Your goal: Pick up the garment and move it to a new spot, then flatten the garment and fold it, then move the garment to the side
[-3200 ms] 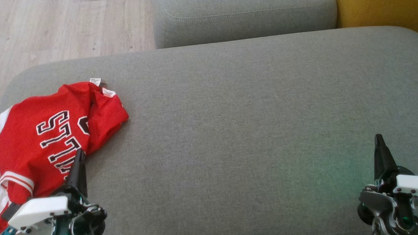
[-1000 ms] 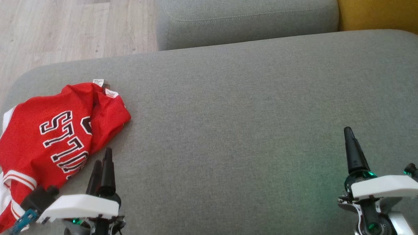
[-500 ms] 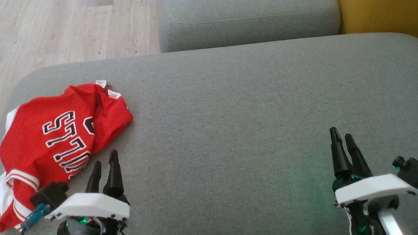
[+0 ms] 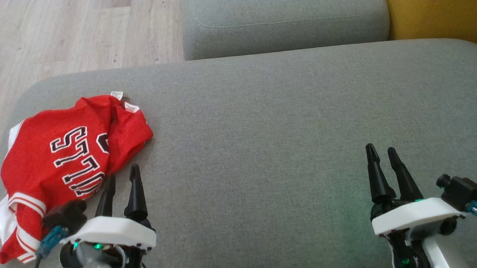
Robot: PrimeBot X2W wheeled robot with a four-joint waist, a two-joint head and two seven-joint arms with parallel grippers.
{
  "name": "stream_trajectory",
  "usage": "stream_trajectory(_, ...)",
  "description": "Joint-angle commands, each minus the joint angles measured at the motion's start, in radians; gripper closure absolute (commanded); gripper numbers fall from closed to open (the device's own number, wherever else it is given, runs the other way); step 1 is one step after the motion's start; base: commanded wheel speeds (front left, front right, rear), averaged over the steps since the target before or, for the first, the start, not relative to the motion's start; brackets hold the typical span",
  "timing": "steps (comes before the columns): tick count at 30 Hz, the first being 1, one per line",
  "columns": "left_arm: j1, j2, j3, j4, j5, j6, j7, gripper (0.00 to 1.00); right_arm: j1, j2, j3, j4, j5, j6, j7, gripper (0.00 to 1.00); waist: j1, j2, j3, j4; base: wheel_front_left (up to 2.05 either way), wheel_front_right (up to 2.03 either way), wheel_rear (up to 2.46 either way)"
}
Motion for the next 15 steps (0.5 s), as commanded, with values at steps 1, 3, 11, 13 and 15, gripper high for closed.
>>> stream_trajectory(1,-0.059,0.015,0.017,-0.046,0.038,0.008,-0.018,0.0,-0.065,-0.01,0.021,-0.031,-0.035,-0.001,-0.016,0.0,0.0,0.0,0.0,0.0,0.0,0.0,0.0)
stream_trajectory(3,-0.059,0.015,0.014,-0.051,0.062,0.011,-0.024,0.0,-0.067,-0.008,0.022,-0.033,-0.056,-0.001,-0.022,0.0,0.0,0.0,0.0,-0.001,0.0,0.0,0.0)
stream_trajectory(11,-0.063,0.016,0.006,-0.066,0.158,0.023,-0.047,0.0,-0.071,-0.008,0.025,-0.023,-0.147,-0.001,-0.046,0.0,0.0,0.0,0.0,0.0,0.0,0.0,0.0)
stream_trajectory(13,-0.064,0.016,0.004,-0.069,0.182,0.025,-0.053,0.0,-0.073,-0.007,0.026,-0.018,-0.166,-0.001,-0.052,0.0,0.0,0.0,0.001,0.001,0.0,0.0,0.0)
stream_trajectory(15,-0.065,0.016,0.002,-0.071,0.206,0.027,-0.059,0.0,-0.076,-0.007,0.027,-0.013,-0.189,-0.001,-0.058,0.0,0.0,0.0,0.001,0.001,0.0,0.0,0.0)
